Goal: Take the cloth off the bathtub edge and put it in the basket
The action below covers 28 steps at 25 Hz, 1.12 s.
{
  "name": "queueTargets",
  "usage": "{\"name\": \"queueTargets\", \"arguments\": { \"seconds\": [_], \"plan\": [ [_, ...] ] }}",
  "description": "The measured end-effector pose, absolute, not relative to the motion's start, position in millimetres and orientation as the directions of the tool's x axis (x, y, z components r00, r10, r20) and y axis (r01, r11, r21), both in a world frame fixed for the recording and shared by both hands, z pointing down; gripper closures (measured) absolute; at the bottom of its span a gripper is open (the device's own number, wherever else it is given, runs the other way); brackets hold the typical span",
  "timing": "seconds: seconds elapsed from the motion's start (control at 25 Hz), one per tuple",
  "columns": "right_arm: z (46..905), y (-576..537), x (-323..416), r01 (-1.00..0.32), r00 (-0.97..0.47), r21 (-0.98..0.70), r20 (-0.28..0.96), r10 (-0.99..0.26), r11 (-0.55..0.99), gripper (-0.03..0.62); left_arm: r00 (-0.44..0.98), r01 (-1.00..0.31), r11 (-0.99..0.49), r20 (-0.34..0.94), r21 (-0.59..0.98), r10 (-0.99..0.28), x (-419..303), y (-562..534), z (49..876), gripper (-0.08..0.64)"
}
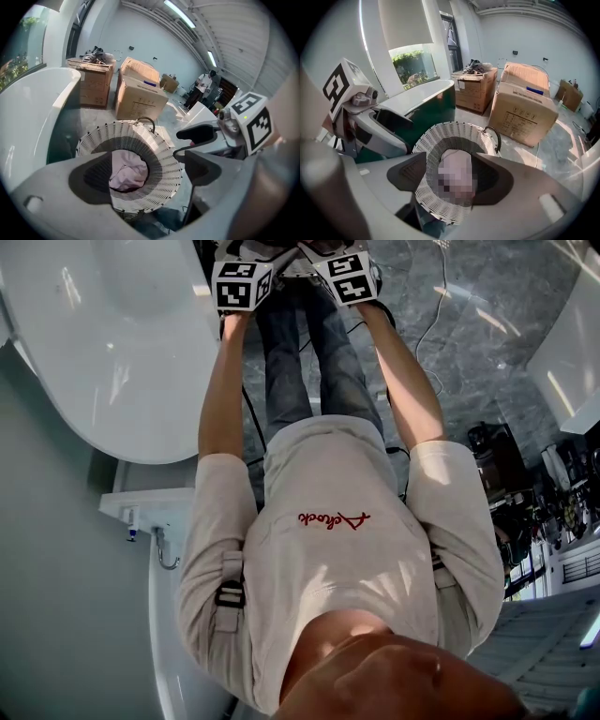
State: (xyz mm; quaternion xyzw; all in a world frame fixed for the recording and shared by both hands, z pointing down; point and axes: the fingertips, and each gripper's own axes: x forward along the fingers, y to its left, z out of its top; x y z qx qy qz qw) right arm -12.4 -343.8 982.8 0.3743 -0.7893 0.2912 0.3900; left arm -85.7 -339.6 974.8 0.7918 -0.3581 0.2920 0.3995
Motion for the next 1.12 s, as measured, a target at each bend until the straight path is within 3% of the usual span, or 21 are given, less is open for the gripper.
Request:
{"name": "queueTargets", "arguments": {
  "seconds": [0.16, 0.32, 0.44, 0.56, 0.84, 1.12],
  "plan": [
    [970, -344, -12, -0.827, -0.410, -0.158, 0.826, -0.388, 0.539, 0.339, 0.569, -0.805, -0.430, 0.736, 0.409, -0.366, -88, -340, 960, 0.142],
    [961, -346, -8, -0.837, -0.402, -0.142, 0.815, -0.417, 0.528, 0.412, 0.545, -0.823, -0.429, 0.731, 0.373, -0.411, -95, -343, 948, 0.360],
    [952, -347, -5, -0.843, -0.398, -0.132, 0.805, -0.440, 0.522, 0.471, 0.540, -0.827, -0.429, 0.725, 0.364, -0.427, -96, -343, 939, 0.454],
    [940, -350, -3, -0.848, -0.397, -0.124, 0.793, -0.463, 0.515, 0.572, 0.546, -0.823, -0.443, 0.712, 0.356, -0.442, -95, -343, 926, 0.554],
    [901, -349, -4, -0.849, -0.423, -0.143, 0.761, -0.492, 0.509, 0.589, 0.568, -0.808, -0.469, 0.683, 0.356, -0.460, -83, -339, 891, 0.560],
    [830, -363, 6, -0.873, -0.458, -0.196, 0.648, -0.609, 0.447, 0.588, 0.579, -0.808, -0.483, 0.606, 0.338, -0.546, -70, -356, 826, 0.560]
  ]
}}
